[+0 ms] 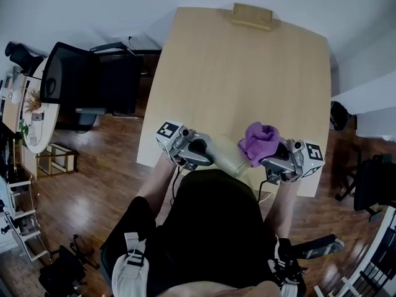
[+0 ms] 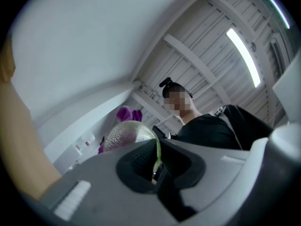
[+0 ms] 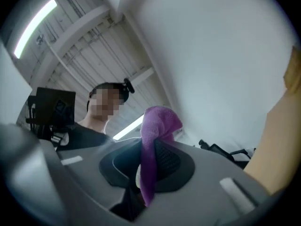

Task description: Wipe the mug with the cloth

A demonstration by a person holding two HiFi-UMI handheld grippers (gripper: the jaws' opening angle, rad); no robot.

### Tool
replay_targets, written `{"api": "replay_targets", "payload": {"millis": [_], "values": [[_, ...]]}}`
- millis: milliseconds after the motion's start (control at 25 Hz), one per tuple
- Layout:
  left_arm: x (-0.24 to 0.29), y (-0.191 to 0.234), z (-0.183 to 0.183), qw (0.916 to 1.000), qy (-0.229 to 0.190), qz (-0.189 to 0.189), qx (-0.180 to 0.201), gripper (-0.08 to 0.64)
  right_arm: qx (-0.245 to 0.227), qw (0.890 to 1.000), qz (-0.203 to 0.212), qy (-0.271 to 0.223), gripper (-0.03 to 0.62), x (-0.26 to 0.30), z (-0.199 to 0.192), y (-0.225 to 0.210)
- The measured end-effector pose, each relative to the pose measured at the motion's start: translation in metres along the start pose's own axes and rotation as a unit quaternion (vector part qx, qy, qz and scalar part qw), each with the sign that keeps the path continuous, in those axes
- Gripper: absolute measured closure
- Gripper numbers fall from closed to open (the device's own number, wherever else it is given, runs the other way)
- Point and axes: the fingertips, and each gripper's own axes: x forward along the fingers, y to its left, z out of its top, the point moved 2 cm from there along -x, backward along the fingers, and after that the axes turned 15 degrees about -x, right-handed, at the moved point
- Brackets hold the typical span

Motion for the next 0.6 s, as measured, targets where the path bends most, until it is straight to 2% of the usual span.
{"api": "replay_targets", "payload": {"millis": [80,160,240,320,400,440,520,600], "values": [[0.007,0.003,-0.011,0.9993,0.031,-0.005,-0.020,0.518,-0.006,0.999,0.014,0.051,0.532,0.010,-0.020,0.002],[0.016,0.007,-0.023,0.9972,0.065,-0.009,-0.036,0.518,0.014,0.996,-0.002,0.083,0.532,0.010,-0.039,-0.011],[0.022,0.013,-0.035,0.9945,0.093,-0.002,-0.047,0.513,0.041,0.991,-0.041,0.117,0.532,0.006,-0.061,-0.032],[0.021,0.020,-0.044,0.9926,0.107,0.018,-0.055,0.510,0.049,0.980,-0.108,0.160,0.532,-0.001,-0.080,-0.054],[0.015,0.028,-0.044,0.9917,0.106,0.049,-0.055,0.518,0.026,0.967,-0.169,0.190,0.532,-0.014,-0.080,-0.068],[0.010,0.032,-0.041,0.9912,0.101,0.067,-0.052,0.518,0.008,0.966,-0.179,0.188,0.532,-0.021,-0.071,-0.067],[-0.004,0.039,-0.031,0.9897,0.084,0.106,-0.047,0.518,-0.036,0.974,-0.155,0.164,0.532,-0.028,-0.039,-0.050],[-0.018,0.043,-0.023,0.9871,0.066,0.138,-0.047,0.518,-0.092,0.975,-0.105,0.176,0.532,-0.023,-0.019,-0.022]]}}
